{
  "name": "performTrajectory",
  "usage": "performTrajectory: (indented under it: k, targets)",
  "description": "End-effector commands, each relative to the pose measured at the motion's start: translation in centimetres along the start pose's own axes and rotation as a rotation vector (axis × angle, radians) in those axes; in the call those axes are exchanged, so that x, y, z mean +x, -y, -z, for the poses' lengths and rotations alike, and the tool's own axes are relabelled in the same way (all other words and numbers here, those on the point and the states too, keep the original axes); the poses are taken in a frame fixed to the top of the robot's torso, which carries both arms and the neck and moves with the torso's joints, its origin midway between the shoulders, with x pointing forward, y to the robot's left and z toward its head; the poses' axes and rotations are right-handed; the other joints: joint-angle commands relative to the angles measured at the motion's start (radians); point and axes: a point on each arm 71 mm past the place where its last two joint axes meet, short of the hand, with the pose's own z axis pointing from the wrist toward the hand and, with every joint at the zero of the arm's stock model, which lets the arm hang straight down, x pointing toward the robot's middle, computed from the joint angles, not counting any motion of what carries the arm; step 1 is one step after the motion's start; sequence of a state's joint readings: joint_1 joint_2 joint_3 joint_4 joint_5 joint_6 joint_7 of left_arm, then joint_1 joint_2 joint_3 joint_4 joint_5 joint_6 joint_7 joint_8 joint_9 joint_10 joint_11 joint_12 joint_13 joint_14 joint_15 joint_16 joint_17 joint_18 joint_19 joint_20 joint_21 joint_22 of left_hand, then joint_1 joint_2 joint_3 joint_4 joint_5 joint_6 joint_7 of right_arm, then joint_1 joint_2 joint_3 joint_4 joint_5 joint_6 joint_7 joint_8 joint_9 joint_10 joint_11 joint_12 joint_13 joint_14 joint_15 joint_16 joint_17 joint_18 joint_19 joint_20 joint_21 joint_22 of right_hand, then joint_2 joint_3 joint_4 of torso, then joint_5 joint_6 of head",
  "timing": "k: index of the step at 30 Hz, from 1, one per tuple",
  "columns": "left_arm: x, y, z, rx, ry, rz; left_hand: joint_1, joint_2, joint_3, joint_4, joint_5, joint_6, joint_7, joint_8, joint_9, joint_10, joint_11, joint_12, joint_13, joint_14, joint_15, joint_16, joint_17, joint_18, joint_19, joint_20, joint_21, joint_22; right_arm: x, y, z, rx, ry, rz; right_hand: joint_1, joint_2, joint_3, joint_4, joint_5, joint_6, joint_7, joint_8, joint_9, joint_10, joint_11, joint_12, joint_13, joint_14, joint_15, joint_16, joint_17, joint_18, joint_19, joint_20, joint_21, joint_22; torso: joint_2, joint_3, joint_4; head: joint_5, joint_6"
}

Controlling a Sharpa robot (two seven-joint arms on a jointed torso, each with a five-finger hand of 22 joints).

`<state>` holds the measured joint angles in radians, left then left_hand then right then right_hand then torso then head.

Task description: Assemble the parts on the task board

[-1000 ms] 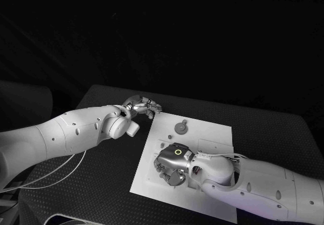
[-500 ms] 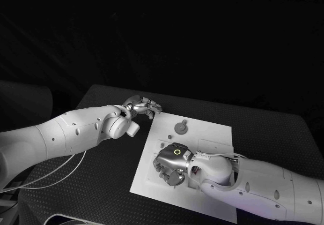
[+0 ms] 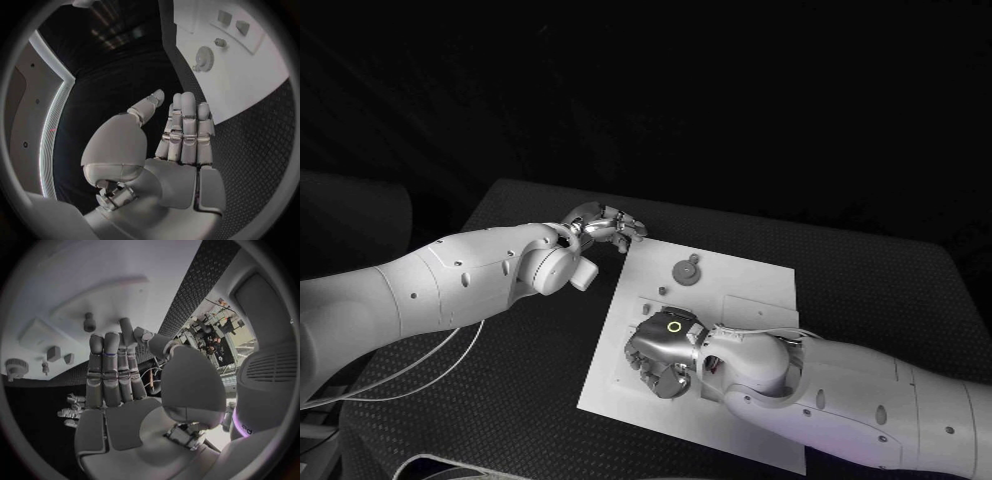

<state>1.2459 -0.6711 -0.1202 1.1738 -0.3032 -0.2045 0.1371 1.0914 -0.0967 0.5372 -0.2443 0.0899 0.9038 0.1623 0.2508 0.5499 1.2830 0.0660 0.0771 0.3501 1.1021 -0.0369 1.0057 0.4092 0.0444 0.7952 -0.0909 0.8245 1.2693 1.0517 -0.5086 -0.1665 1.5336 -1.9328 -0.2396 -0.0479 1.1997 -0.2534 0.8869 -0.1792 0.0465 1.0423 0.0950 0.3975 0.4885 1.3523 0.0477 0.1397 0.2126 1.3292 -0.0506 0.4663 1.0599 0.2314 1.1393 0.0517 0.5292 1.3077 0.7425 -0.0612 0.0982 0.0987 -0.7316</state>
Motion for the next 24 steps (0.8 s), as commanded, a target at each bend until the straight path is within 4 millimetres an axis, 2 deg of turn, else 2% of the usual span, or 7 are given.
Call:
performTrajectory:
  k: [1, 11, 19, 20, 21, 24]
  targets:
    - [0.3, 0.2, 0.0, 0.007, -0.017, 0.008, 0.000, 0.001, 0.000, 0.005, -0.001, -0.006, 0.000, 0.007, -0.001, -0.006, 0.004, -0.004, 0.001, 0.006, 0.000, -0.004, 0.002, -0.011, 0.007, -0.043, -0.005, 0.002, 0.9, -0.2, 0.1, -0.011, -0.057, 0.004, 0.022, 0.033, 0.003, -0.003, 0.002, 0.005, 0.003, -0.001, 0.002, 0.013, -0.005, 0.004, 0.039, 0.001, -0.005, 0.004, 0.001, 0.030, 0.001, -0.004, 0.003, 0.018, 0.000, 0.0005, 0.0002, 0.000, -0.002]
    - [0.3, 0.2, 0.0, 0.006, -0.018, 0.008, 0.001, 0.001, 0.001, 0.005, -0.001, -0.007, 0.000, 0.007, -0.001, -0.006, 0.004, -0.004, 0.002, 0.006, 0.000, -0.005, 0.002, -0.011, 0.007, -0.043, -0.006, 0.002, 1.6, -0.2, 0.1, -0.009, -0.065, 0.004, 0.021, 0.033, 0.003, -0.005, 0.002, 0.005, 0.003, -0.001, 0.002, 0.012, -0.004, 0.003, 0.039, 0.000, -0.005, 0.004, 0.002, 0.030, 0.000, -0.003, 0.003, 0.018, 0.000, 0.0010, -0.0005, -0.002, -0.001]
    - [0.1, 0.1, 0.0, 0.003, -0.016, 0.008, 0.001, 0.001, 0.000, 0.005, -0.001, -0.007, 0.000, 0.007, -0.001, -0.006, 0.004, -0.004, 0.002, 0.006, 0.000, -0.005, 0.002, -0.011, 0.008, -0.043, -0.006, 0.002, 1.5, 0.5, 0.7, 0.011, -0.024, -0.051, 0.014, 0.019, 0.021, -0.008, 0.002, -0.017, 0.012, -0.017, -0.002, -0.013, 0.006, -0.016, 0.034, -0.008, 0.001, -0.003, 0.001, 0.030, -0.007, 0.000, -0.001, 0.014, 0.000, 0.0012, -0.0009, -0.002, 0.000]
    - [0.1, 0.1, 0.1, 0.002, -0.015, 0.008, 0.000, 0.001, 0.000, 0.005, -0.001, -0.007, 0.000, 0.007, -0.001, -0.006, 0.004, -0.004, 0.002, 0.006, 0.000, -0.005, 0.002, -0.011, 0.008, -0.043, -0.006, 0.002, 1.4, 0.6, 0.7, 0.013, -0.013, -0.057, -0.010, -0.008, 0.002, -0.015, 0.011, -0.060, 0.029, -0.041, -0.012, -0.061, 0.020, -0.042, 0.022, -0.017, 0.013, -0.008, -0.001, 0.026, -0.017, 0.003, -0.005, 0.014, 0.000, 0.0011, -0.0010, -0.002, 0.000]
    - [0.0, 0.1, 0.1, 0.001, -0.015, 0.008, 0.000, 0.000, 0.000, 0.005, -0.001, -0.007, 0.000, 0.007, -0.001, -0.006, 0.004, -0.004, 0.002, 0.006, 0.000, -0.005, 0.002, -0.011, 0.008, -0.043, -0.006, 0.002, 1.4, 0.6, 0.8, 0.015, -0.005, -0.061, -0.036, -0.036, -0.023, -0.025, 0.010, -0.115, 0.054, -0.072, -0.026, -0.119, 0.043, -0.073, 0.007, -0.029, 0.030, -0.016, -0.005, 0.024, -0.033, 0.005, -0.011, 0.013, 0.000, 0.0011, -0.0010, -0.002, 0.000]
    - [0.0, 0.0, 0.1, 0.000, -0.014, 0.007, 0.000, 0.000, 0.000, 0.005, -0.001, -0.007, 0.001, 0.007, -0.002, -0.006, 0.004, -0.005, 0.002, 0.006, 0.000, -0.005, 0.002, -0.012, 0.008, -0.043, -0.006, 0.002, 1.2, 0.8, 1.1, 0.017, 0.017, -0.067, -0.073, -0.044, -0.094, -0.065, 0.005, -0.188, 0.089, -0.112, -0.045, -0.216, 0.072, -0.079, -0.023, -0.045, 0.059, -0.024, -0.009, 0.024, -0.059, 0.014, -0.018, 0.016, 0.000, 0.0013, -0.0016, -0.003, 0.001]
